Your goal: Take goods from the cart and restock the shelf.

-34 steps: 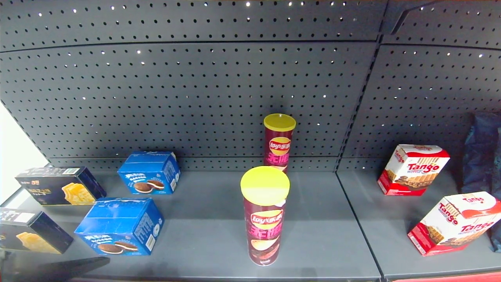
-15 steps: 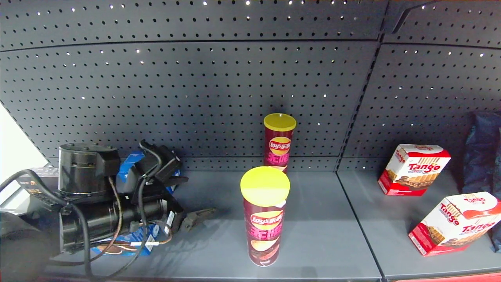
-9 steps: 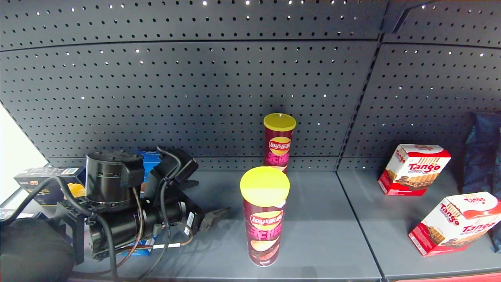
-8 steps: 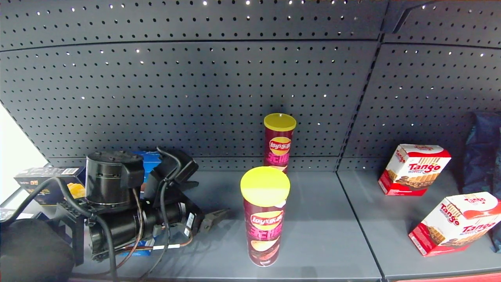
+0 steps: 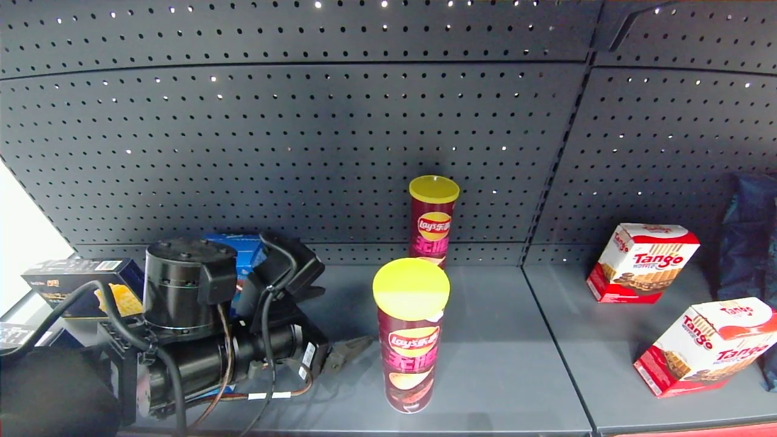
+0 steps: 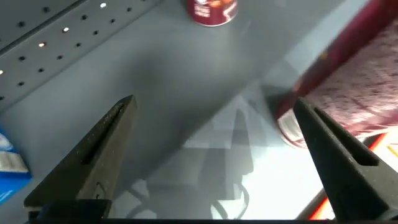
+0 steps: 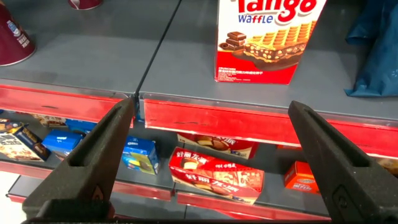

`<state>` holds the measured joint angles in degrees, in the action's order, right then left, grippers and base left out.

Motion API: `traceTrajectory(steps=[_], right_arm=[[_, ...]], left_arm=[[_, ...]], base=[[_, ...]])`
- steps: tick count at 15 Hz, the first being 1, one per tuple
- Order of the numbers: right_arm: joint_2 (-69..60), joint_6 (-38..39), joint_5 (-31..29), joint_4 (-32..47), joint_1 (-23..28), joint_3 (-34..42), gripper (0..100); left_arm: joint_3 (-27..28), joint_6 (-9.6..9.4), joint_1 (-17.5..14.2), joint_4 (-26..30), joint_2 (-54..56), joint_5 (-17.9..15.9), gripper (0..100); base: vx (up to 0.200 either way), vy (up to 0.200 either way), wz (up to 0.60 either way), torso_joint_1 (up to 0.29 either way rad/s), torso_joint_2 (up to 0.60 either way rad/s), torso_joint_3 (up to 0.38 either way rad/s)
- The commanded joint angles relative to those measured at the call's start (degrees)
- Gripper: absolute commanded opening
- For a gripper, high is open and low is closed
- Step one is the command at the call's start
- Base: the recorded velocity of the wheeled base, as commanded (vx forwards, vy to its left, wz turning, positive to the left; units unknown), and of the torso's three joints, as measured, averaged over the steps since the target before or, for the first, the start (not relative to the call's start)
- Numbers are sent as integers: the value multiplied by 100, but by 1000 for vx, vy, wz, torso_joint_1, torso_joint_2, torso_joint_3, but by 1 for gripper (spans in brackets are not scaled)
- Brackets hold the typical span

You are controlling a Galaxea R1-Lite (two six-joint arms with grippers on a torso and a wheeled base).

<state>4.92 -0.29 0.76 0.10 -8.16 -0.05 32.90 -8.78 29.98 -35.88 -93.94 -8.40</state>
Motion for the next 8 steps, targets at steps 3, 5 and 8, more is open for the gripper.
traceTrajectory(steps=[3,5,8], right_arm=[[8,3,4,-1,-2,5,100],[8,-6,4,-1,-2,5,100],[8,-6,4,-1,-2,5,100]], left_arm=[[-363,-36,131,11,148,-4,100],[-504,-54,166,2,148,5,100],[-390,-19,219,-42,95,49,100]], base=[[0,0,0,0,0,0],[0,0,0,0,0,0],[0,0,0,0,0,0]])
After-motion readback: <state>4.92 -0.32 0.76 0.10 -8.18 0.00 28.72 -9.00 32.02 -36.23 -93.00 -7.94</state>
